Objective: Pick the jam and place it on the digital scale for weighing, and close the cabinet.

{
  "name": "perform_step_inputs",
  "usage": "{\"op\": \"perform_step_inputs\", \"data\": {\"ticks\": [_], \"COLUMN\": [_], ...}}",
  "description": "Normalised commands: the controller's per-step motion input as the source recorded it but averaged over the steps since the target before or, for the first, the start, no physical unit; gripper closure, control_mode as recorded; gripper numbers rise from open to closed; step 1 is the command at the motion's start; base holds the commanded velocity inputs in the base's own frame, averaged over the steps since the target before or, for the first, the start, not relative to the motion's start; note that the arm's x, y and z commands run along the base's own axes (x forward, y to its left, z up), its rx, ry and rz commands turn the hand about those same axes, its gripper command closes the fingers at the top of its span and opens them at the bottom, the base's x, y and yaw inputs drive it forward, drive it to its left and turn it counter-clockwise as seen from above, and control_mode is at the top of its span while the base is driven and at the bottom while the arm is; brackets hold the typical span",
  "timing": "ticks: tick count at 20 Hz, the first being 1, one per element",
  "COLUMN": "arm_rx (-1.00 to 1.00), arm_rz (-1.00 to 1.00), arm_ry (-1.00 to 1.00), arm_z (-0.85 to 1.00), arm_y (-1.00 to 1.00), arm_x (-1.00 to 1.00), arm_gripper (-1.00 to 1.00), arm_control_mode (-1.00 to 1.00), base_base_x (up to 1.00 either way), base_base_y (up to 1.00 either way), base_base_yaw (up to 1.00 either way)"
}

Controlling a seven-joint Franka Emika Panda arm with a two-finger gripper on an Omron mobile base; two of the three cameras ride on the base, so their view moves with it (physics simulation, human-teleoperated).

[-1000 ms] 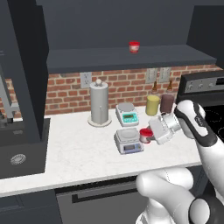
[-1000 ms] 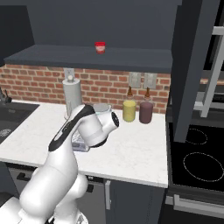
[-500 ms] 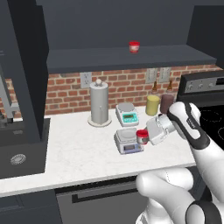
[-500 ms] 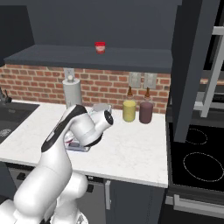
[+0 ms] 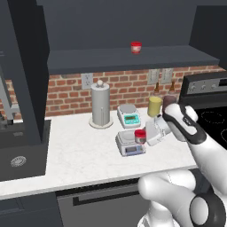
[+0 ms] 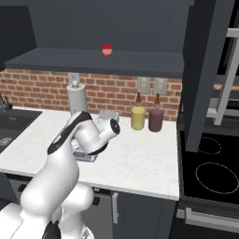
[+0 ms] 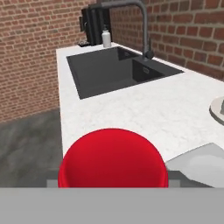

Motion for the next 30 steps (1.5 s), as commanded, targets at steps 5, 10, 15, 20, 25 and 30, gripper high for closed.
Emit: {"op": "perform_step_inputs", "data": {"ticks": [5, 10, 15, 20, 25, 30], "arm_rx": [0.0, 0.0, 0.0, -0.06, -0.12, -0.02], "arm_rz": [0.0, 0.0, 0.0, 0.0, 0.03, 0.01], "arm_ry": [-0.04, 0.02, 0.02, 0.0, -0.01, -0.03], "arm_z": [-0.1, 0.0, -0.09, -0.54, -0.7, -0.22], "arm_y": [0.0, 0.0, 0.0, -0.03, -0.07, 0.0], "arm_x": [0.67, 0.59, 0.51, 0.17, -0.03, 0.01], "arm_gripper": [1.0, 1.0, 1.0, 1.0, 1.0, 1.0], "arm_control_mode": [-1.0, -1.0, -1.0, -1.0, -1.0, -1.0], "base_base_x": [0.0, 0.0, 0.0, 0.0, 0.0, 0.0], "base_base_y": [0.0, 0.0, 0.0, 0.0, 0.0, 0.0], "base_base_yaw": [0.0, 0.0, 0.0, 0.0, 0.0, 0.0]}}
